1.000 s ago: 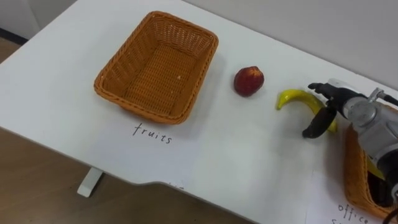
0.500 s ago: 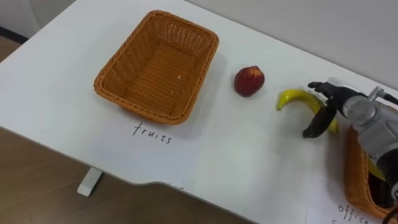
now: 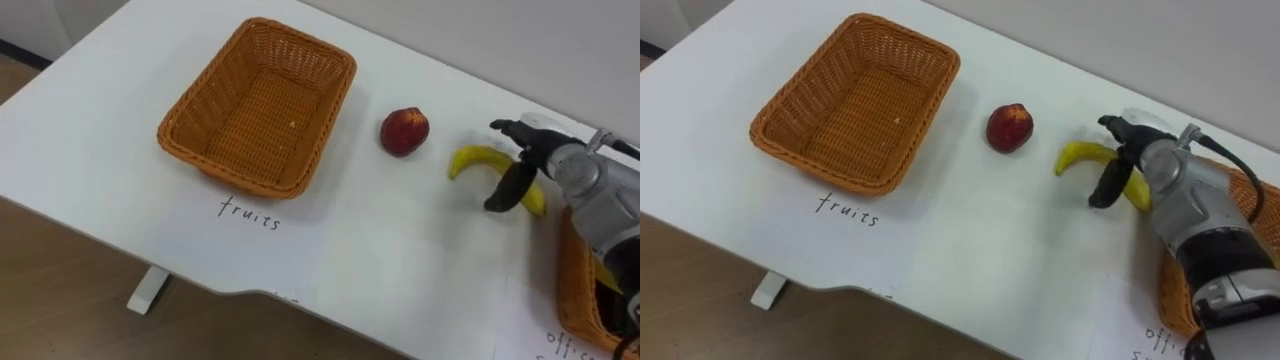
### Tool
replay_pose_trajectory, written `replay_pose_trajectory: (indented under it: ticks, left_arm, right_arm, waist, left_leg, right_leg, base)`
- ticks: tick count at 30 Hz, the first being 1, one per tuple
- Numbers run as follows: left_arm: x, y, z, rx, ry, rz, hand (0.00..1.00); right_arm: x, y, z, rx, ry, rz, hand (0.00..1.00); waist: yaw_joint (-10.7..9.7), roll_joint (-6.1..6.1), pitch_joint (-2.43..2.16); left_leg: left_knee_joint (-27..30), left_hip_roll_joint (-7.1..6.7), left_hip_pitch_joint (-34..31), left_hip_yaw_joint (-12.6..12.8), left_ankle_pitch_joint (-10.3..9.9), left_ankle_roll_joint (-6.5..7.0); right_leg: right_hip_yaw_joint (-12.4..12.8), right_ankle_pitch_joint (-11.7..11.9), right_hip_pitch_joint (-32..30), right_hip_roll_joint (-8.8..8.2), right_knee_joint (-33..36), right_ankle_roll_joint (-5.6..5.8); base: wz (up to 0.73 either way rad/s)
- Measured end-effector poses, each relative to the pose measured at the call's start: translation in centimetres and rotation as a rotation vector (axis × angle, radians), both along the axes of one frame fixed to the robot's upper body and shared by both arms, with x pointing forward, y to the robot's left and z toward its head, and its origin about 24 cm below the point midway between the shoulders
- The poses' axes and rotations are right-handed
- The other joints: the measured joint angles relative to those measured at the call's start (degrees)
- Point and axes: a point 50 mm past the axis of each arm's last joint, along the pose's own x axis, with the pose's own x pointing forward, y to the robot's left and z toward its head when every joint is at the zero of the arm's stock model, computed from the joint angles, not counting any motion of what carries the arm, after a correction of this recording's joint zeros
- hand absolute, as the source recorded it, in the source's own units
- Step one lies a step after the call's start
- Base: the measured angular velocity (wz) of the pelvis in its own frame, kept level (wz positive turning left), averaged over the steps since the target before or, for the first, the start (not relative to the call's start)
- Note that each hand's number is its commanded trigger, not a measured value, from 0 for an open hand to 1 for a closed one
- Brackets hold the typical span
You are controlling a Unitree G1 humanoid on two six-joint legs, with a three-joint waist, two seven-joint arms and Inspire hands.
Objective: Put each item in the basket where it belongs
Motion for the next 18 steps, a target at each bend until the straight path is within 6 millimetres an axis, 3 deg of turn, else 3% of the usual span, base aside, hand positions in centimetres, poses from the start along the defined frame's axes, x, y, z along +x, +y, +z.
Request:
replay_pose_trajectory:
  ticks: [11,13,18]
  left_arm:
    - [0.9,0.0,0.1,-0.006,-0.017,-0.009,0.00]
    - [1.6,0.1,0.2,-0.002,-0.034,-0.016,0.00]
    - [2.1,0.3,0.4,0.012,-0.043,-0.031,0.00]
  right_arm:
    - [0.0,1.7,-0.6,-0.015,0.073,0.111,0.00]
    - [-0.1,1.7,-0.8,-0.008,0.095,0.114,0.00]
    - [-0.4,1.9,-1.7,-0.041,0.169,0.139,0.00]
  waist:
    - [0.5,-0.33,0.23]
    - [1.0,-0.97,0.46]
    - [1.6,-1.89,0.24]
  left_leg:
    - [-0.1,0.03,-0.2,0.0,0.0,-0.02]
    - [-0.2,0.10,-0.2,-0.1,0.0,-0.05]
    - [-0.1,-0.03,-0.2,-0.9,0.0,-0.07]
  right_leg:
    - [-0.2,0.0,-0.2,0.03,0.0,-0.01]
    - [-0.2,0.0,-0.2,0.08,-0.1,-0.01]
    - [-1.6,0.0,0.2,-0.04,-0.1,-0.01]
  base:
    - [0.00]
    - [0.00]
    - [0.07]
